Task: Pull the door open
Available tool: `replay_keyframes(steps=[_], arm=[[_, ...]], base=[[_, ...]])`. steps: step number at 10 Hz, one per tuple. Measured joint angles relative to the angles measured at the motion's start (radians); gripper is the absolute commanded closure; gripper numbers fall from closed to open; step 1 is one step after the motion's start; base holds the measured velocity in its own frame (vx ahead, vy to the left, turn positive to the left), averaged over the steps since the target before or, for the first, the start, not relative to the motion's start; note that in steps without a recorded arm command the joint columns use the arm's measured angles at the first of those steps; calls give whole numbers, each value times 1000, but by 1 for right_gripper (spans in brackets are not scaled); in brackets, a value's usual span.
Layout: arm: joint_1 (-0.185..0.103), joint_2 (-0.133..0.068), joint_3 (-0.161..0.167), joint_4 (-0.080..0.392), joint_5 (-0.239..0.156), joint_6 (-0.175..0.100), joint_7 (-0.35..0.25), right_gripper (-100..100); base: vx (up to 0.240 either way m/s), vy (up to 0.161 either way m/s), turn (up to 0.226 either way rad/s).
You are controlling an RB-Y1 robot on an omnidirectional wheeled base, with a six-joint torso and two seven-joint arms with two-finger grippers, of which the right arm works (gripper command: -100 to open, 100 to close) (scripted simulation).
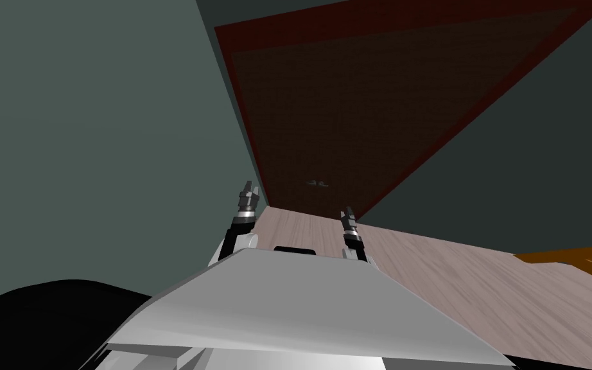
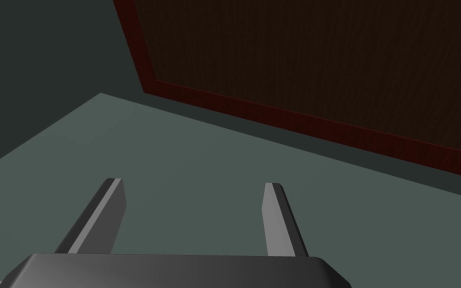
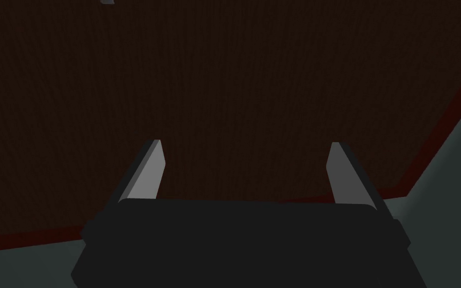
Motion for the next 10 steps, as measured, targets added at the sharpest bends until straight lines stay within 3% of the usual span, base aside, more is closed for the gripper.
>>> replay_keyframes(steps=[10], arm=[[-62,-31,-25,224,21,-70,-63,-100]], base=[[101,23,13]])
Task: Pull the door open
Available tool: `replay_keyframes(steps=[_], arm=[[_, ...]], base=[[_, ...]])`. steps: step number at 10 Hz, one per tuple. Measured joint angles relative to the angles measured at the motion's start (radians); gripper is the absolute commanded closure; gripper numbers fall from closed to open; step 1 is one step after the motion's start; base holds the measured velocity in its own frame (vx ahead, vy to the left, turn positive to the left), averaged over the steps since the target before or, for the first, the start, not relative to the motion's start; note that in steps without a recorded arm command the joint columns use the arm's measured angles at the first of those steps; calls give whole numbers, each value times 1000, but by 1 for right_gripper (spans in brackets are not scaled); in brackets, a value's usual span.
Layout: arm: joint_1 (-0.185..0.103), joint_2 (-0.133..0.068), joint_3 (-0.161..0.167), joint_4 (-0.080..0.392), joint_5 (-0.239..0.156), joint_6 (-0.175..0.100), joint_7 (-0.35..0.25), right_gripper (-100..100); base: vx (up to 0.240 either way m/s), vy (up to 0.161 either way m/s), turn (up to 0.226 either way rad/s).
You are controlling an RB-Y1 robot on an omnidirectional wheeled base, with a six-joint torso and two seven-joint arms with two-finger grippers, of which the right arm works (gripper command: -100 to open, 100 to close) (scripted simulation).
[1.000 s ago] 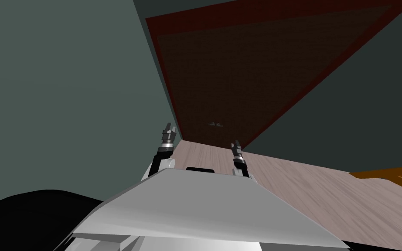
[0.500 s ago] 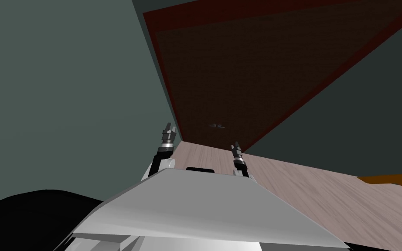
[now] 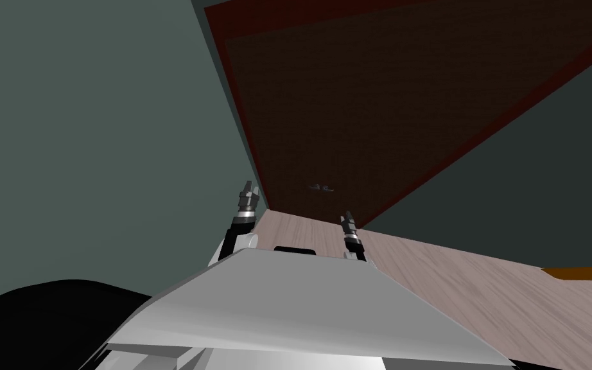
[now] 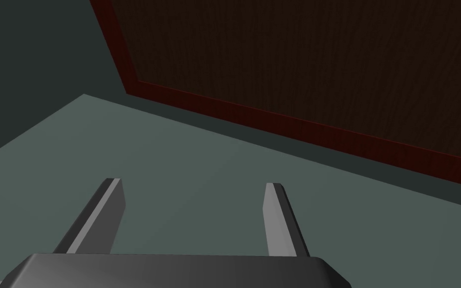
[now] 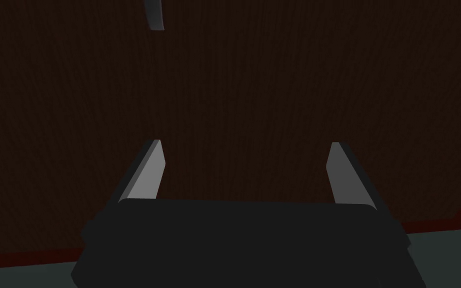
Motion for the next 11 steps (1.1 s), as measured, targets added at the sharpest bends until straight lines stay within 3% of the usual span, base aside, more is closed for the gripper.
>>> replay_keyframes(steps=[11], arm=[[-61,-33,-26,223,21,-70,-66,-100]], base=[[109,17,12]])
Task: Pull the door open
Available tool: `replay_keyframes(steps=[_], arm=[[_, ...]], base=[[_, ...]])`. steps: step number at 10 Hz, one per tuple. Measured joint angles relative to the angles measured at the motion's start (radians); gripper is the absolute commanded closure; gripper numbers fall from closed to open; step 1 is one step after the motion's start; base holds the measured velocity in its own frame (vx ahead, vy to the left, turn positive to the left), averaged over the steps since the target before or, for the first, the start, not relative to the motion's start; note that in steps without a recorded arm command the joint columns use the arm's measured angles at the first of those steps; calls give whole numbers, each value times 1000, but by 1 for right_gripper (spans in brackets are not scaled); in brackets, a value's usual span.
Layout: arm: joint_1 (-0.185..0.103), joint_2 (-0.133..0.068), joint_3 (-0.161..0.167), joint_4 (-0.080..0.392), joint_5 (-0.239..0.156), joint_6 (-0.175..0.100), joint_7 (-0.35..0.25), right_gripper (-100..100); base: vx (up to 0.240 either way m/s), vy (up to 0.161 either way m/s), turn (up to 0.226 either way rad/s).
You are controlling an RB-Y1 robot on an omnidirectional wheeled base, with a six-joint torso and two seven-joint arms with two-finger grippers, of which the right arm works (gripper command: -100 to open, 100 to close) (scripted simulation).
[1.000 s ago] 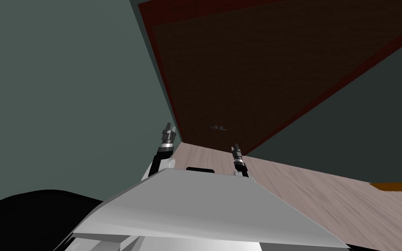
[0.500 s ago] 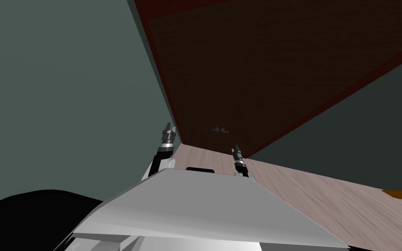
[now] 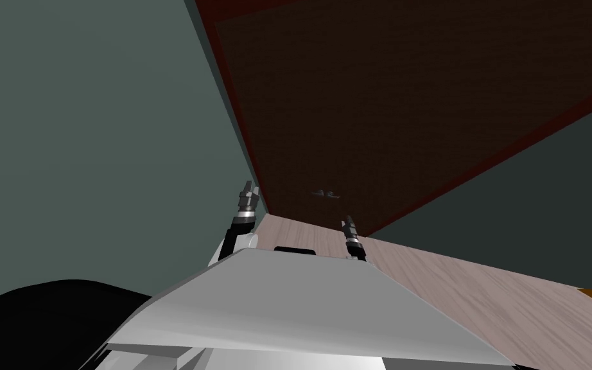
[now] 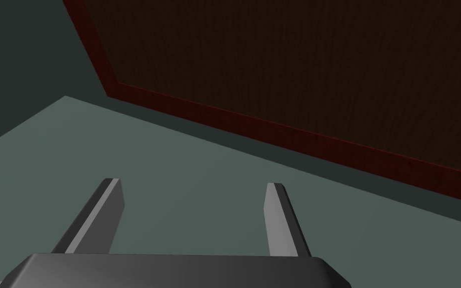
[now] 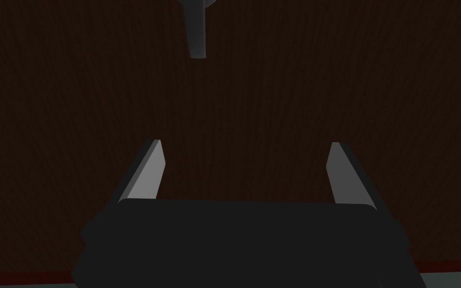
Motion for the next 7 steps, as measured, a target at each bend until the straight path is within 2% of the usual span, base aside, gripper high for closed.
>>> replay_keyframes(steps=[4,7], arm=[[-24,-9,-9,80,8,-23,-22,-100],[-43,-19,-17,152,15,-48,-43,-100]], base=[[136,16,13],[183,-2,13]])
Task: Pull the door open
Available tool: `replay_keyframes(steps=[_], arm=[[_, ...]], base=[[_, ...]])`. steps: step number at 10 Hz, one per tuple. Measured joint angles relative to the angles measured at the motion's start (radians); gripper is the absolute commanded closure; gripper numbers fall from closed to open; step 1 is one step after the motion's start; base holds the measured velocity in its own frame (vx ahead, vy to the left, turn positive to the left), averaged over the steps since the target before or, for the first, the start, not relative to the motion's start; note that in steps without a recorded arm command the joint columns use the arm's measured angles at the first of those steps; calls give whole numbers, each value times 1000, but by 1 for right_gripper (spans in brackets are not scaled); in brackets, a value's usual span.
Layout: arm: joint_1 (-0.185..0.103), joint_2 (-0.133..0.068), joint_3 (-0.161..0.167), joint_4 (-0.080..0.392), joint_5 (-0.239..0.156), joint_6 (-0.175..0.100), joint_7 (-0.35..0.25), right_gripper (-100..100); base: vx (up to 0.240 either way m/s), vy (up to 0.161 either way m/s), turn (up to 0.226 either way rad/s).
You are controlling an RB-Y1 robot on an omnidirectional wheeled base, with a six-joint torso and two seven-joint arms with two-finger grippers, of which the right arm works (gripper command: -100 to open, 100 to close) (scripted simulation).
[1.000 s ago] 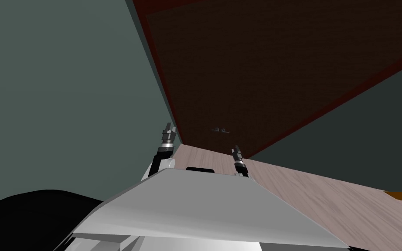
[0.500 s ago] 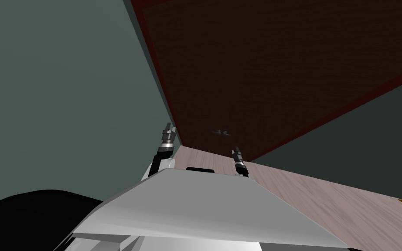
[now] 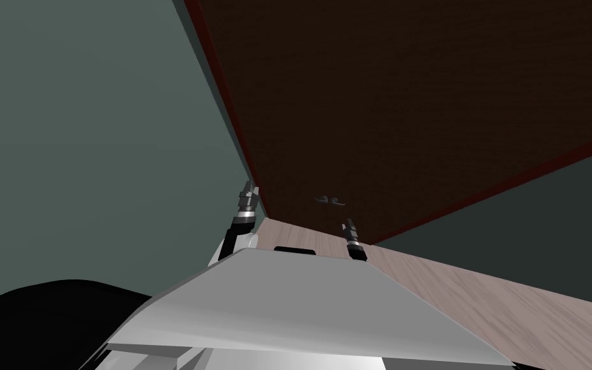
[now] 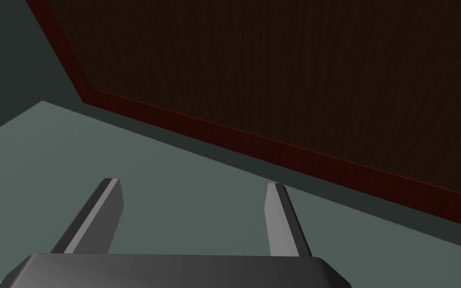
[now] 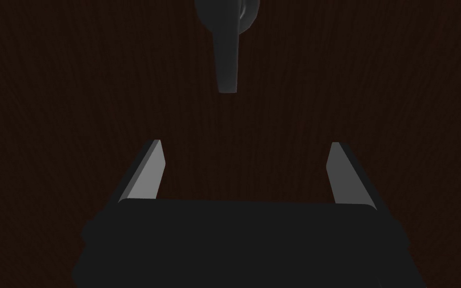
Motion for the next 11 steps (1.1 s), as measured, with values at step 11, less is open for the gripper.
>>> replay_keyframes(steps=[11], arm=[[21,-61,-109,113,-58,-2,8,-100]], base=[[101,-52,50]])
